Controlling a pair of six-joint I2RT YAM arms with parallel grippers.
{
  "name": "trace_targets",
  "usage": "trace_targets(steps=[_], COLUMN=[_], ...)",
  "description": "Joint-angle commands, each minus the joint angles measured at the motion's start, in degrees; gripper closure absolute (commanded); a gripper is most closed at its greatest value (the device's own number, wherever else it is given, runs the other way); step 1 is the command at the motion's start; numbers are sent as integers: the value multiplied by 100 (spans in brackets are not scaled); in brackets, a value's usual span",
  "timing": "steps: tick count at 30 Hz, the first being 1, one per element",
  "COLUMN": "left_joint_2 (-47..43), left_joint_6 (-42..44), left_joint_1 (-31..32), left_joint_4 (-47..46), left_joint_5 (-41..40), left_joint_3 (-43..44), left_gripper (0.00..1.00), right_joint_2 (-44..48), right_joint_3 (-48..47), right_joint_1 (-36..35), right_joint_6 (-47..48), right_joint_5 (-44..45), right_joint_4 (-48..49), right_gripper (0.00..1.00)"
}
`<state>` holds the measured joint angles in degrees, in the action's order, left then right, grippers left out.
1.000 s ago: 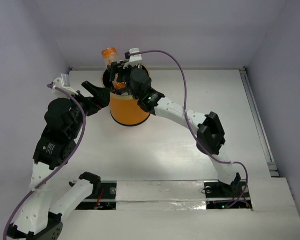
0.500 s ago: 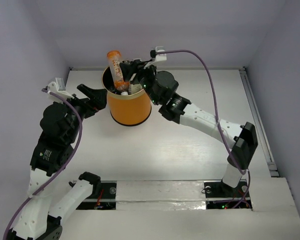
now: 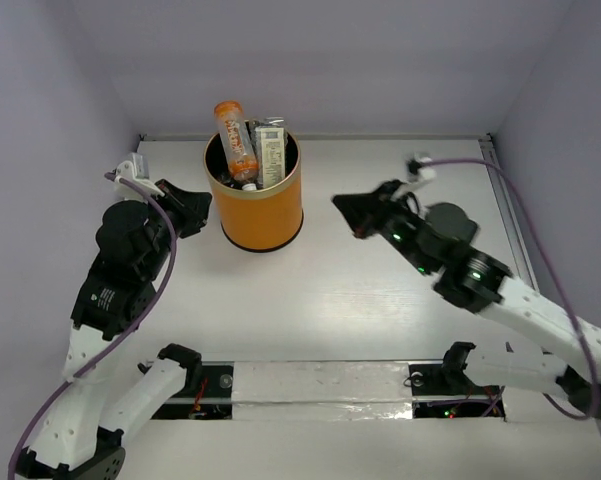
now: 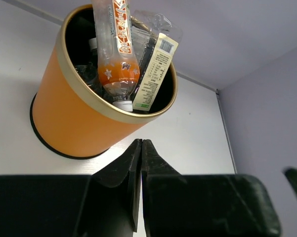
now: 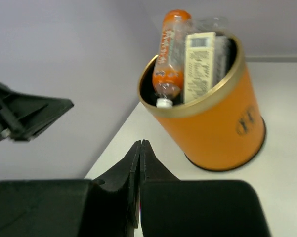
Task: Put the plastic bottles in the bin
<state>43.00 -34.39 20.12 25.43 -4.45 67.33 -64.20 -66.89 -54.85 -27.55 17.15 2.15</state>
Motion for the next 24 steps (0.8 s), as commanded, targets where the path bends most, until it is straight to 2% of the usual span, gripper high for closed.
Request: trace_targets(steps=[1,2,3,5,6,8,9,12,17,24], left_joint_2=[-81,-116,-134,-230,-257,-292,-293,-187,-160,-292], left_joint_6=[161,152,135,117,65,12,-15,-24,-120,-182], left_joint_1=[-26,-26,-26,-26,-26,-26,-26,-26,-26,-26], left_joint_4=[75,111,155,164,147,85,76,76,85,120], left_joint_5=[50,49,84,189,294,392,418,594,550,586], left_joint_3=[193,201,193,132,105,70,70,140,105,-124], left_gripper=[100,100,95,78,58,40,4,1,1,1], right_joint_2=[1694,2014,2296,3067,3281,3807,3932,4196,4092,3925], right_joint_3=[536,641,816,932,985,1003,994,854,494,555], right_joint_1=[-52,-52,-52,-52,-52,-52,-52,-52,-52,-52], right_joint_6=[-250,-303,-434,-628,-881,-1076,-1234,-1341,-1183,-1226], right_joint_5=[462,630,780,1237,1404,1825,1958,2345,2811,2671], right_joint_4=[-1343,-1627,-1909,-2621,-2841,-3289,-3387,-3616,-3906,-3836], right_gripper=[100,96,91,74,48,26,14,2,1,1])
